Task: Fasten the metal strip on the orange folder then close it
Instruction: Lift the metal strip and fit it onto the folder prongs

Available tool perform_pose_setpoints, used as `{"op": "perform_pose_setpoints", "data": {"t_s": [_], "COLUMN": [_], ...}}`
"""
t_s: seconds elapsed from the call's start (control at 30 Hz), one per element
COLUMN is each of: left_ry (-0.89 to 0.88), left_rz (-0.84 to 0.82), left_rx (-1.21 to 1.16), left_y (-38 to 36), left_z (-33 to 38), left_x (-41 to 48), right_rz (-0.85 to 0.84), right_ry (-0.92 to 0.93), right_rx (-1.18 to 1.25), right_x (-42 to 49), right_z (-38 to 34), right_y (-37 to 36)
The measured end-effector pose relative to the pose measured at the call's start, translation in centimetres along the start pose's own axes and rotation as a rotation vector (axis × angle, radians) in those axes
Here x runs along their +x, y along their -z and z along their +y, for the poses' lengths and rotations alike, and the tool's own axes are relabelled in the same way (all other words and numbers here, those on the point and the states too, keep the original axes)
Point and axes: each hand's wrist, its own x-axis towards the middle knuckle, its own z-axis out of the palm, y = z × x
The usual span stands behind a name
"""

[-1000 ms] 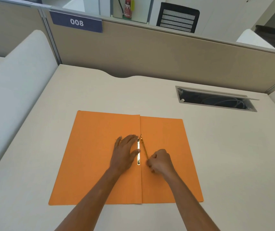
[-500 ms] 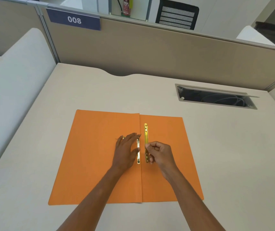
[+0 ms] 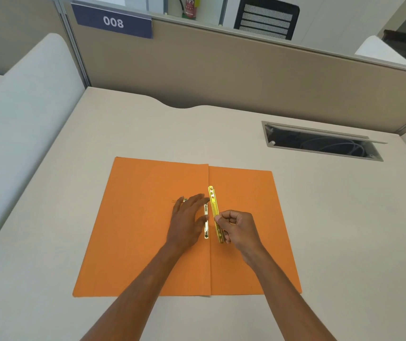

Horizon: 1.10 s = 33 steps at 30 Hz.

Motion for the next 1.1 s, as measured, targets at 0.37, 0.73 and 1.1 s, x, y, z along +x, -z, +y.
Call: {"op": "perform_pose_setpoints", "data": {"t_s": [0.37,0.73,1.1], "left_ry": [-0.008,-0.004,-0.063], "left_rz": [0.004,0.029,-0.009], "left_rx": [-0.004,-0.028,-0.154], "left_y": [0.1,0.4,2.2], "left_z": [0.1,0.3,-0.1], "left_x": [0.1,-0.1,-1.8], "right_rz": [0.001,0.034,0.029], "right_ry": [-0.028,-0.108,-0.191], "right_rx": [-0.009,-0.021,-0.053], "right_x": [0.0,1.5,2.5], "right_z": [0.7,2.0,2.3], "right_y": [0.3,-0.7,-1.5]}}
